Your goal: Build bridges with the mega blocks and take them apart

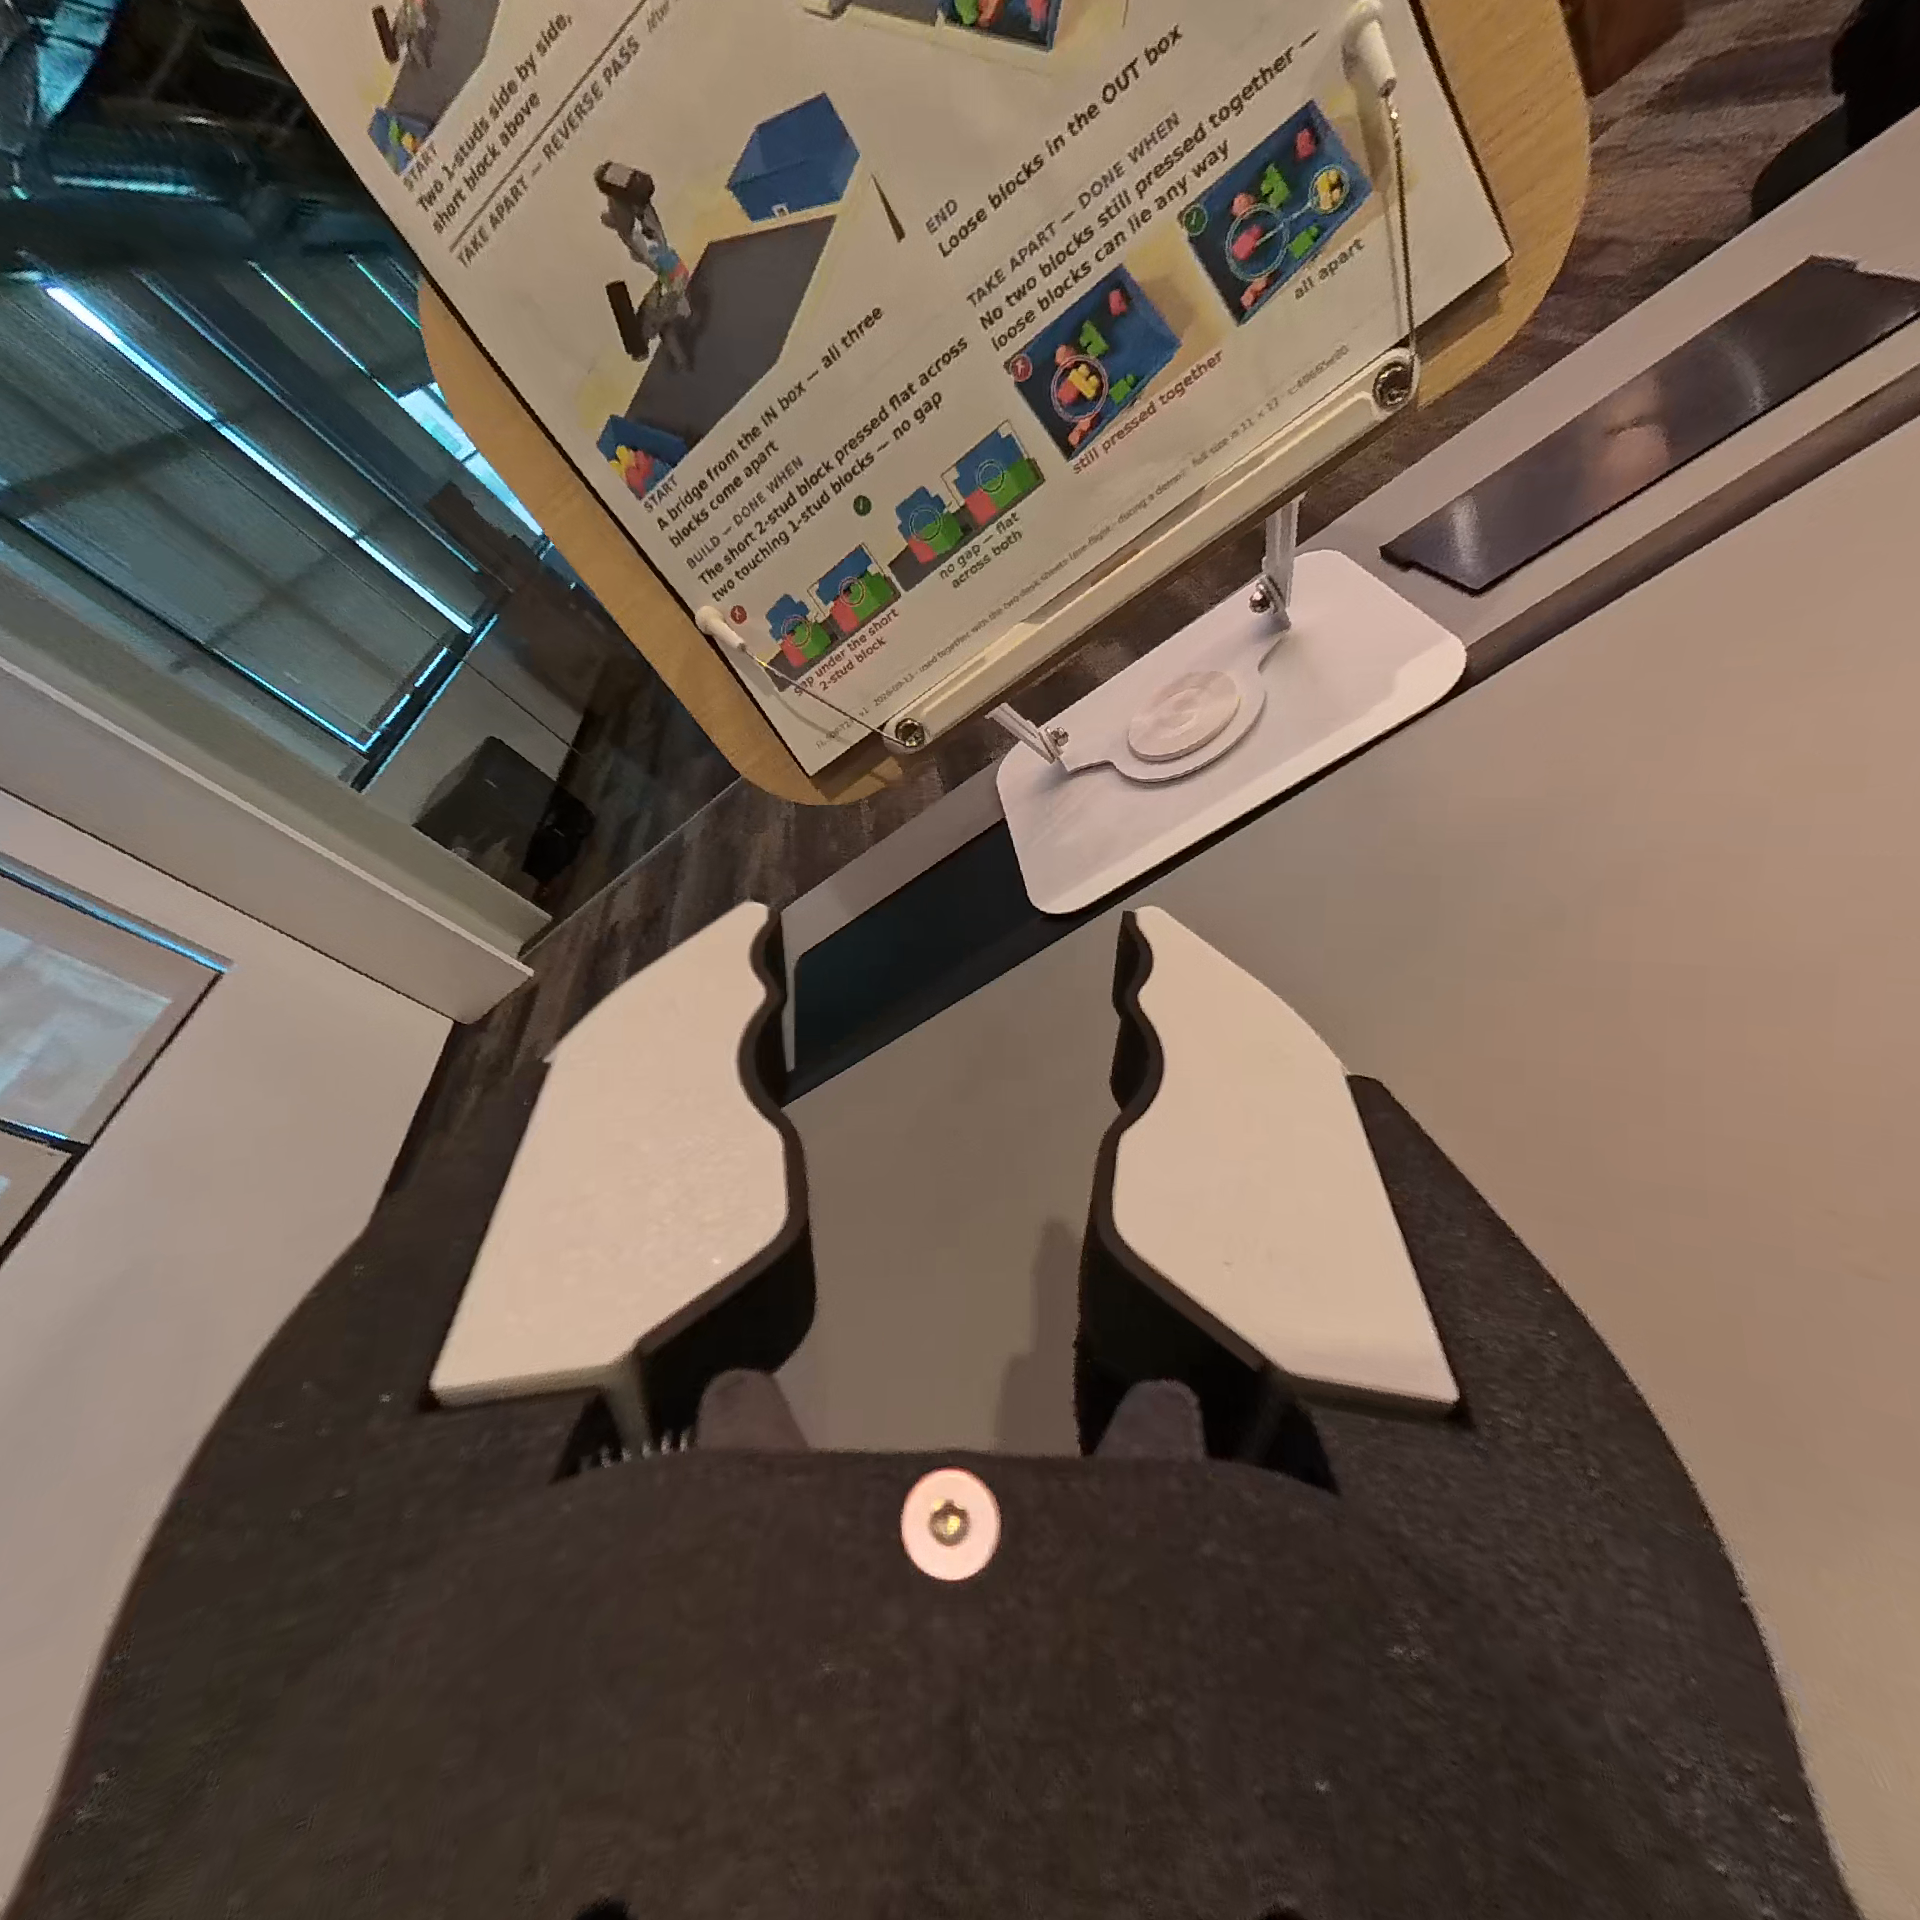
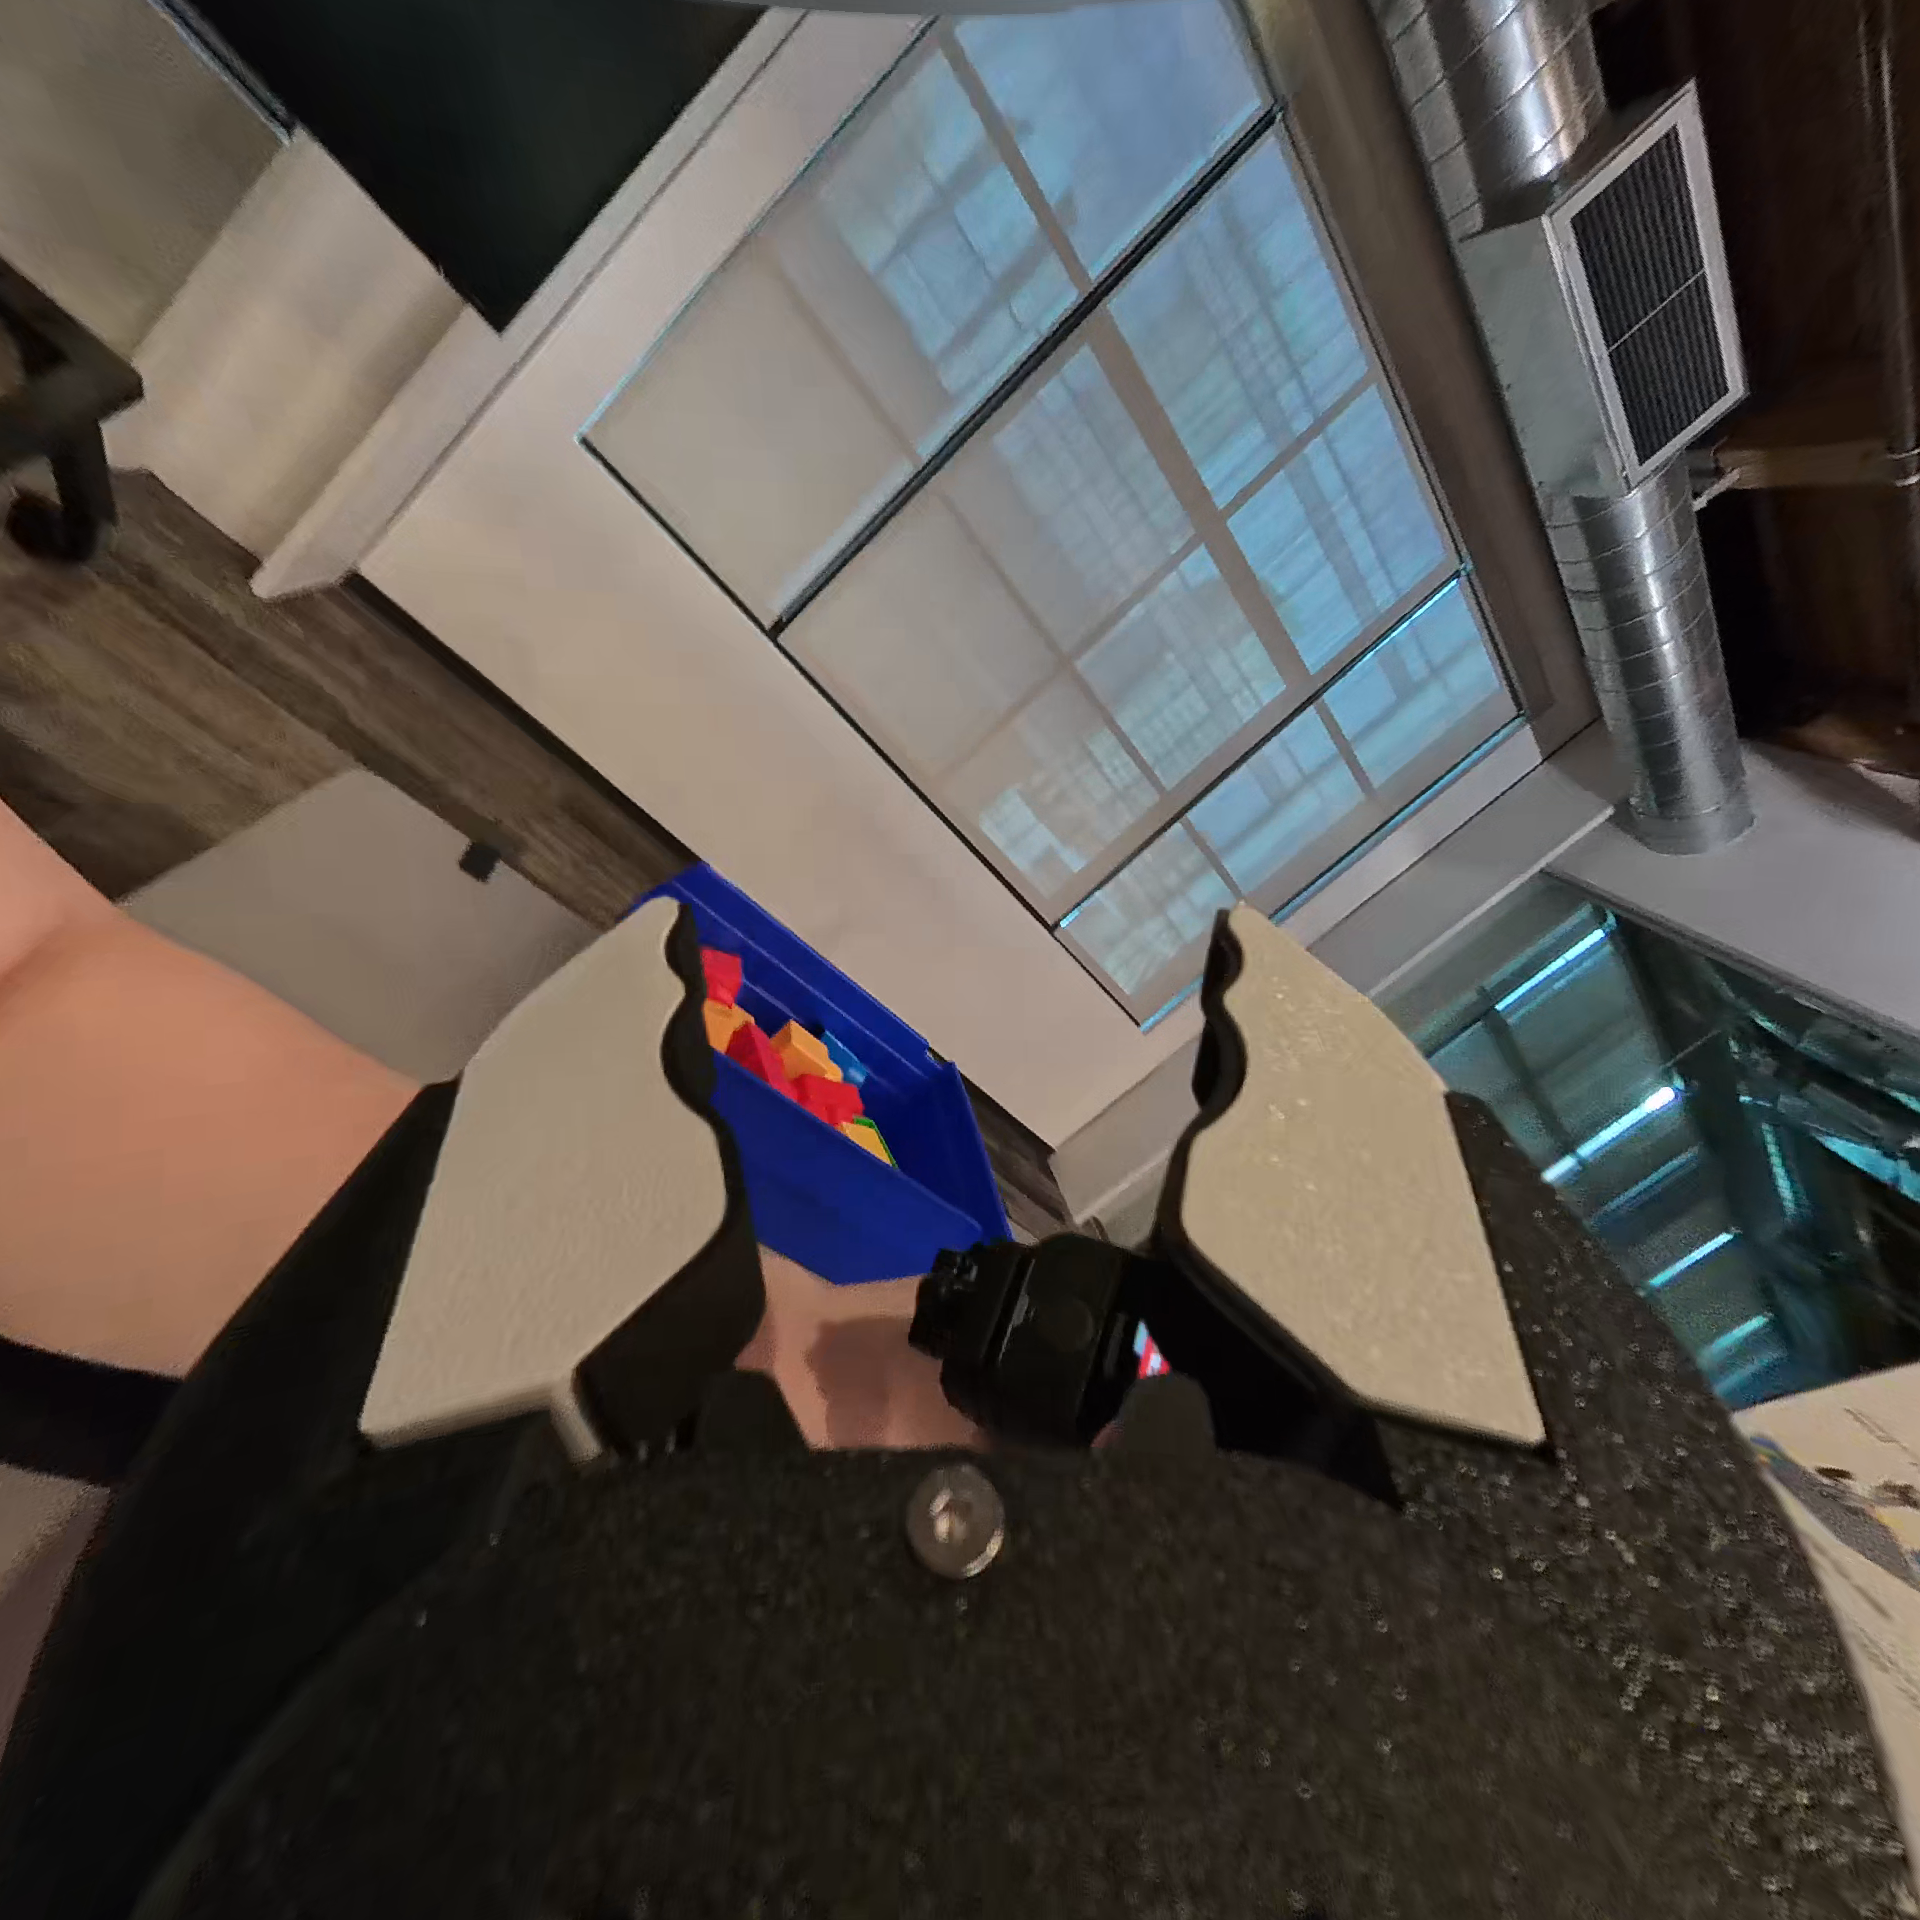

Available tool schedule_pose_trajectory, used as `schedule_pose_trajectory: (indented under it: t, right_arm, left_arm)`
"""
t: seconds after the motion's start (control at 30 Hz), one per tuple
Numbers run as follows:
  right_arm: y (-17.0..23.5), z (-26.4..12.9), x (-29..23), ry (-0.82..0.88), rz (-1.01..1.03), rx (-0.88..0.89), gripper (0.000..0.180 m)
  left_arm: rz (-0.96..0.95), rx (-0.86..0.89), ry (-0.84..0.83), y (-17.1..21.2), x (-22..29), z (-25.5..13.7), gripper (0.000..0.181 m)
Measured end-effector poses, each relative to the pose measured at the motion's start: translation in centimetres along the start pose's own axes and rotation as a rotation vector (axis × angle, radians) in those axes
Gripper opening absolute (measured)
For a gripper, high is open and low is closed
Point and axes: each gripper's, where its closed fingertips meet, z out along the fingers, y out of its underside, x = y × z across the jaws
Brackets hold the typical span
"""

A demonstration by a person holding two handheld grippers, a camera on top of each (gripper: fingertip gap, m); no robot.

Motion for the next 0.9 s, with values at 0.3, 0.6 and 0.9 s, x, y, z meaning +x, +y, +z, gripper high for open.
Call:
schedule_pose_trajectory:
  t: [0.3, 0.6, 0.9]
  right_arm:
    - [0.5, 0.6, 0.0, 0.026, -0.014, -0.031, 0.091]
    - [1.2, 0.8, 0.2, 0.034, 0.005, -0.061, 0.092]
    - [-2.4, -0.9, 2.0, 0.072, -0.019, -0.013, 0.092]
  left_arm:
    - [0.04, -0.004, -0.012, 0.0, 0.4, 0.1, 0.061]
    - [0.055, -0.01, 0.003, 0.0, 1.2, 0.2, 0.061]
    - [0.016, -0.004, 0.022, 0.1, 0.7, 0.3, 0.062]
